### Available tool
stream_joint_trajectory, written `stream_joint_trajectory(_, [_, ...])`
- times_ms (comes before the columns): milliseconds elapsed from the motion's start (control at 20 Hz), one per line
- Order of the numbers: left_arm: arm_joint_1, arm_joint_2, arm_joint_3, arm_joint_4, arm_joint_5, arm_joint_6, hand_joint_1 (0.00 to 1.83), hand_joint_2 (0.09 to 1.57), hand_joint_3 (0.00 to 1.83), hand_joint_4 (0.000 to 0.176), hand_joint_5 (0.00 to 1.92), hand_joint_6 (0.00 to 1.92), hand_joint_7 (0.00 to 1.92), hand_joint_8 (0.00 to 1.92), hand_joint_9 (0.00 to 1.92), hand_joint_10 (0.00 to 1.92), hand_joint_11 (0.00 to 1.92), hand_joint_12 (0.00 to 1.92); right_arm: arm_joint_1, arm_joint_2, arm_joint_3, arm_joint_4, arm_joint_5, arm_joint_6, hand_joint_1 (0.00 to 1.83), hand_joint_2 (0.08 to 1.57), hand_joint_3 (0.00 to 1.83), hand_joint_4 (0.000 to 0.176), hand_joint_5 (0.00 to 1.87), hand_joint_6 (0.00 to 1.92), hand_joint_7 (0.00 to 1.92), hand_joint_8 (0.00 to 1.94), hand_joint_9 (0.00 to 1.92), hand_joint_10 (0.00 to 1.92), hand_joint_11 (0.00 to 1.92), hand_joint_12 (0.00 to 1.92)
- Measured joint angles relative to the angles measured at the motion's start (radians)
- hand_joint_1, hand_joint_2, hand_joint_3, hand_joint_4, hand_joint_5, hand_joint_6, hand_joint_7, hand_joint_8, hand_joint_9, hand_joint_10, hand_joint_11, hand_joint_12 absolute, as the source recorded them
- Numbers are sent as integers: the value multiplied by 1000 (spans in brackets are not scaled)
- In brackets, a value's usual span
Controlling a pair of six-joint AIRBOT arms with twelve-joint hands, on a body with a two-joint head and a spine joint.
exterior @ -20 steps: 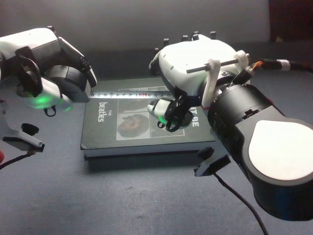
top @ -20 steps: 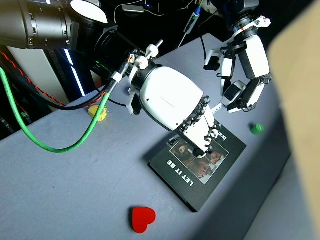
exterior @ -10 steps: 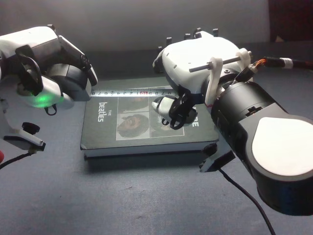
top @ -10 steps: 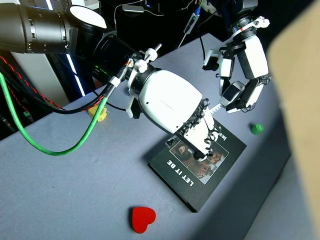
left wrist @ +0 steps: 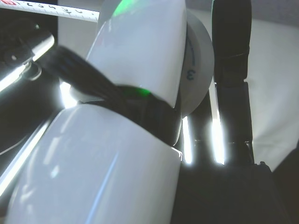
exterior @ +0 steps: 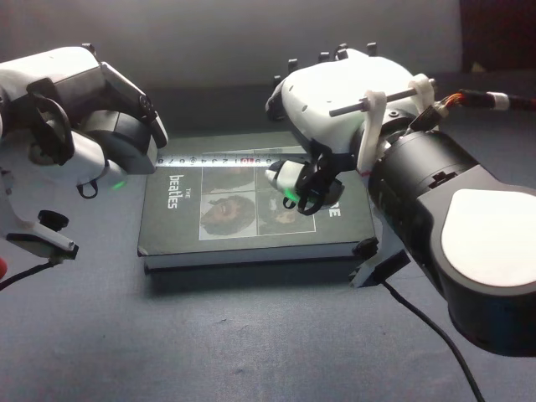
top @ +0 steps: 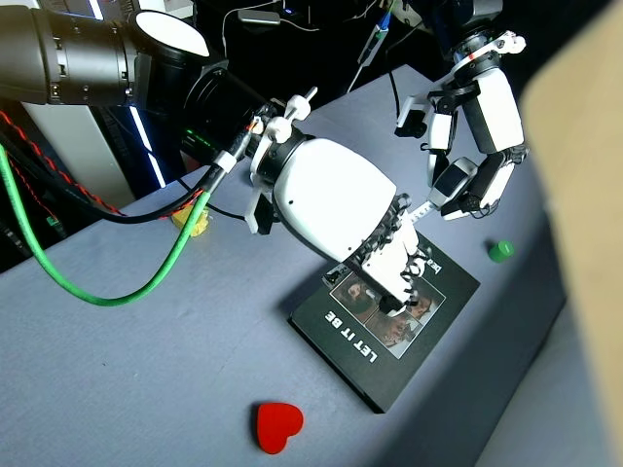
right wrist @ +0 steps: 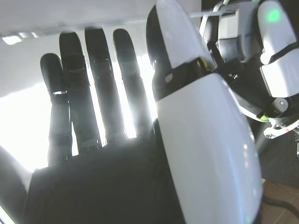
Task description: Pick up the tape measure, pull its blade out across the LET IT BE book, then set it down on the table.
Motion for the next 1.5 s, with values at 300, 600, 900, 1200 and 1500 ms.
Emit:
stream_joint_trajectory(300, [0, 0, 2, 0, 8, 0, 1377, 1109, 0, 0, 987, 868, 882, 1020, 1007, 1170, 1066, 855, 6, 8, 0, 23, 13, -25, 877, 1163, 2, 0, 651, 10, 747, 11, 688, 37, 206, 1150])
stream_joint_trajectory(600, [0, 0, 2, 0, 8, -4, 1375, 1113, 1, 0, 981, 890, 878, 1023, 989, 1184, 1052, 849, 6, 9, 0, 23, 14, -32, 878, 1164, 1, 0, 657, 11, 754, 12, 688, 35, 203, 1149])
stream_joint_trajectory(900, [0, 0, 2, 0, 8, -8, 1377, 1110, 0, 0, 979, 876, 878, 1034, 1011, 1161, 1070, 853, 6, 9, 0, 23, 14, -36, 878, 1164, 1, 0, 656, 7, 755, 9, 688, 31, 204, 1149])
stream_joint_trajectory(1200, [0, 0, 3, 0, 9, -12, 1376, 1111, 0, 0, 972, 903, 880, 1019, 1008, 1158, 1059, 846, 6, 14, 0, 23, 14, -39, 878, 1164, 0, 0, 657, 5, 756, 7, 688, 29, 213, 1152])
stream_joint_trajectory(1500, [1, 0, 3, 0, 9, -15, 1377, 1112, 0, 0, 967, 888, 884, 1033, 1005, 1169, 1069, 852, 6, 16, 0, 23, 14, -39, 882, 1167, 1, 0, 657, 4, 756, 5, 686, 25, 206, 1149])
